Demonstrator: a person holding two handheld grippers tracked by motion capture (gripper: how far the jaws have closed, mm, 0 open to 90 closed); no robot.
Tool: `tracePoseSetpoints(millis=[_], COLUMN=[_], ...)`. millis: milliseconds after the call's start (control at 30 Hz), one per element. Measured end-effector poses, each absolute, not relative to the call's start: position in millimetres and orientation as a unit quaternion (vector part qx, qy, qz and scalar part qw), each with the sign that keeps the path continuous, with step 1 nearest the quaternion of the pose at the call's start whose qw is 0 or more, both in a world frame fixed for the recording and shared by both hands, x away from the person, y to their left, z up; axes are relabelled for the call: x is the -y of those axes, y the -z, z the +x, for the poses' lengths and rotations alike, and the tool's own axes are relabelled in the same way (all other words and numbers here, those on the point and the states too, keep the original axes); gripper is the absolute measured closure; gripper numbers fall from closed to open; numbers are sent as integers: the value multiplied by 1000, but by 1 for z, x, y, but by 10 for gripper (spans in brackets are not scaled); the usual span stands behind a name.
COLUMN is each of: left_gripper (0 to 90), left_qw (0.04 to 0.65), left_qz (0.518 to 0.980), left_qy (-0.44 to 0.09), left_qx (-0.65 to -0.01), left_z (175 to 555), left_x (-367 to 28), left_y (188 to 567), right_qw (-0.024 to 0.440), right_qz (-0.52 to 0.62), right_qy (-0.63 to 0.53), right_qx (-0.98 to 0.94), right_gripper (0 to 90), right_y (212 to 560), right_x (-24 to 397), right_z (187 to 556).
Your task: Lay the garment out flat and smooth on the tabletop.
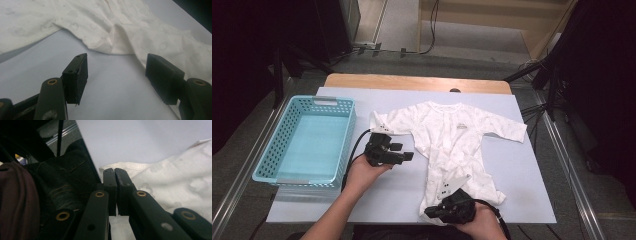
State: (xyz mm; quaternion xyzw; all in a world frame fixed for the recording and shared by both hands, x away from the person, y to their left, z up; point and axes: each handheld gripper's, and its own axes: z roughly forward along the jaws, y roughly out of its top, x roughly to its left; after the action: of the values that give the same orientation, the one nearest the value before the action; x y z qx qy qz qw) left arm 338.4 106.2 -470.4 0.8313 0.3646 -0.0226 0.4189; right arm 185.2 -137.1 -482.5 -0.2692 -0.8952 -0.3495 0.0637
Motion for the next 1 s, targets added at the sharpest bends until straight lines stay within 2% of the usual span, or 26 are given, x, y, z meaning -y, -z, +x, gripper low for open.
tracePoseSetpoints(millis=[167,300,367,433,533,1000], left_gripper=[353,355,355,359,362,387], left_qw=[413,412,412,415,407,394], left_qz=[836,836,835,834,836,838], left_qy=[23,20,20,17,15,-1], left_qx=[-361,-361,-364,-364,-368,-378], left_z=[344,350,352,355,360,379], left_x=[-100,-97,-96,-95,-93,-84], left_y=[472,473,473,474,476,489], right_qw=[68,57,46,31,22,15], right_qz=[-265,-264,-261,-252,-259,-312], right_qy=[353,362,376,380,384,368], right_qx=[895,892,888,889,886,876], right_gripper=[830,685,579,512,458,450], right_y=[481,477,475,471,470,488], right_x=[137,139,141,142,143,143], right_z=[175,173,175,177,183,213])
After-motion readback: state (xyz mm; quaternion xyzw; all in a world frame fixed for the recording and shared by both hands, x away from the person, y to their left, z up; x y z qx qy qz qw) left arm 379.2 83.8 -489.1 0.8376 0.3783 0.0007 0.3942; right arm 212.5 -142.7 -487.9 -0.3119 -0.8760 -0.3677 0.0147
